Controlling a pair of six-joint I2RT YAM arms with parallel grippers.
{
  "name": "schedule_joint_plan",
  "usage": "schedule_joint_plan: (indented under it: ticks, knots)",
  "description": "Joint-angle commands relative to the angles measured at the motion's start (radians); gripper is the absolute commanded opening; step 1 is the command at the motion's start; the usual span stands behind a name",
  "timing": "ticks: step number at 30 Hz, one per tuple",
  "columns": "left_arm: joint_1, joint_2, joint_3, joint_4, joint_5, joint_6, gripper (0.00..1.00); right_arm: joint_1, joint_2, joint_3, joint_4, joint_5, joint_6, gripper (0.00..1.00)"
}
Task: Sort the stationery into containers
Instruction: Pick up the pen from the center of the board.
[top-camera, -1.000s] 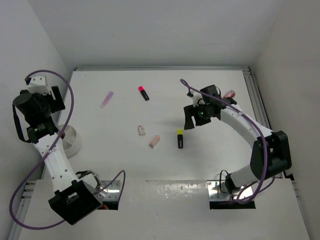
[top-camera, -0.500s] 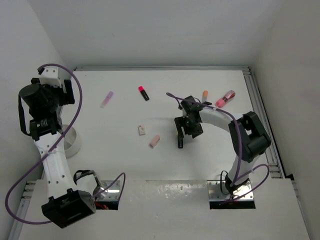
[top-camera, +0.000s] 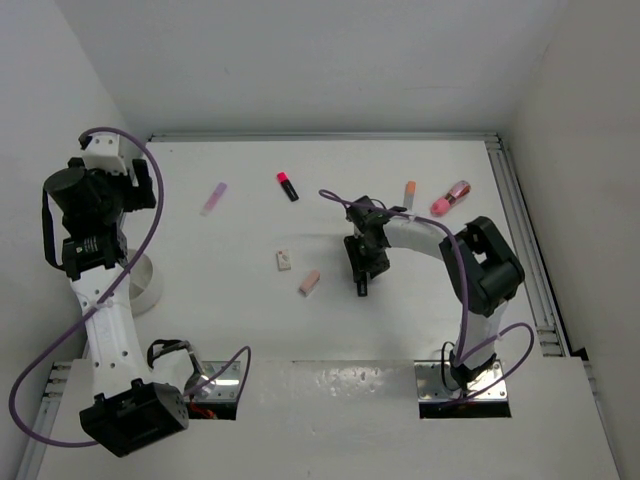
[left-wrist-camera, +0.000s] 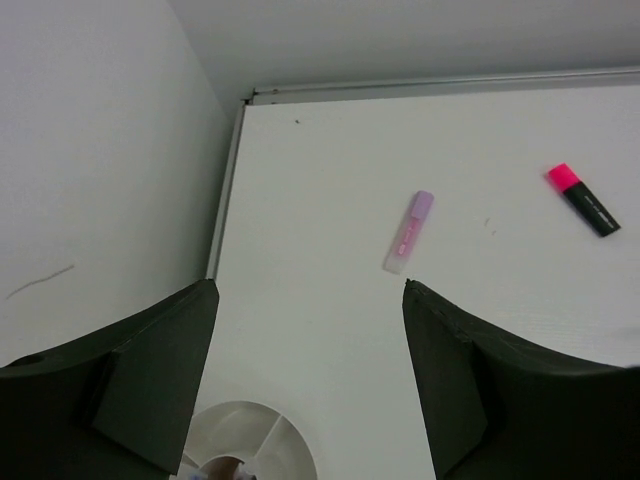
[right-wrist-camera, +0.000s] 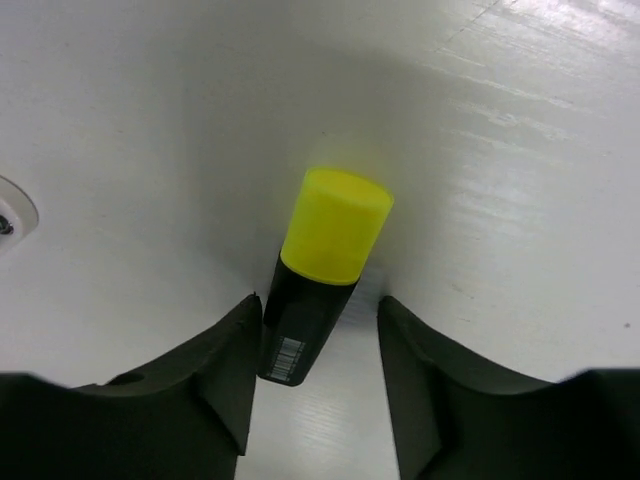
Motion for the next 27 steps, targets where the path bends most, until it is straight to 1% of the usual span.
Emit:
schedule_joint_plan:
  ticks: [1, 2, 3, 4, 5, 6, 7, 8, 9, 10, 12, 14, 15, 17, 18, 20, 21, 24, 27]
  knots:
    - [-0.009, -0.006, 0.012, -0.018, 0.082, -0.073, 0.8, 0.006, 0.019, -0.029, 0.06, 0.021, 0.023, 0.46]
    - [-0.008, -0.003, 0.012, -0.029, 0.116, -0.087, 0.8, 0.009, 0.016, -0.037, 0.067, 0.019, 0.02, 0.38]
    - [-0.009, -0.004, 0.006, -0.041, 0.152, -0.101, 0.79, 0.009, 0.002, -0.045, 0.076, 0.016, 0.012, 0.31]
    - [-0.009, -0.006, 0.003, -0.043, 0.235, -0.125, 0.79, 0.009, -0.003, -0.045, 0.079, -0.001, 0.005, 0.26]
    - [-0.009, -0.015, -0.005, -0.043, 0.274, -0.127, 0.78, 0.006, -0.019, -0.043, 0.085, -0.017, -0.011, 0.21]
    - [-0.011, -0.021, -0.02, -0.037, 0.35, -0.194, 0.78, 0.0, -0.054, -0.037, 0.097, -0.039, -0.023, 0.12]
    - [-0.018, -0.03, -0.026, -0.034, 0.383, -0.213, 0.78, -0.007, -0.078, -0.032, 0.1, -0.097, -0.063, 0.1]
    - [-0.027, -0.035, -0.032, -0.023, 0.415, -0.237, 0.78, -0.009, -0.101, -0.002, 0.099, -0.113, -0.084, 0.06]
    - [-0.047, -0.04, -0.044, -0.015, 0.468, -0.285, 0.77, -0.008, -0.134, 0.026, 0.072, -0.125, -0.112, 0.05]
    - [-0.058, -0.047, -0.054, -0.008, 0.49, -0.309, 0.77, -0.008, -0.15, 0.05, 0.055, -0.139, -0.139, 0.03]
    - [-0.093, -0.064, -0.072, 0.044, 0.56, -0.389, 0.77, -0.008, -0.18, 0.113, 0.016, -0.204, -0.216, 0.0]
    - [-0.156, -0.076, -0.107, 0.11, 0.579, -0.46, 0.78, -0.003, -0.24, 0.139, 0.018, -0.287, -0.268, 0.0]
    - [-0.206, -0.076, -0.12, 0.133, 0.573, -0.521, 0.78, 0.002, -0.256, 0.164, 0.022, -0.303, -0.279, 0.0]
    - [-0.27, -0.067, -0.143, 0.166, 0.543, -0.572, 0.77, 0.035, -0.297, 0.219, 0.016, -0.34, -0.299, 0.0]
    - [-0.311, -0.063, -0.149, 0.183, 0.533, -0.604, 0.77, 0.049, -0.303, 0.236, 0.018, -0.347, -0.299, 0.0]
    - [-0.325, -0.053, -0.192, 0.244, 0.533, -0.659, 0.77, 0.097, -0.317, 0.286, 0.037, -0.349, -0.279, 0.0]
    - [-0.328, -0.043, -0.196, 0.246, 0.539, -0.688, 0.76, 0.11, -0.32, 0.3, 0.048, -0.36, -0.263, 0.0]
    - [-0.357, 0.006, -0.201, 0.284, 0.57, -0.737, 0.75, 0.163, -0.309, 0.362, 0.079, -0.367, -0.216, 0.0]
    - [-0.389, 0.037, -0.18, 0.299, 0.57, -0.741, 0.74, 0.209, -0.27, 0.429, 0.076, -0.349, -0.207, 0.0]
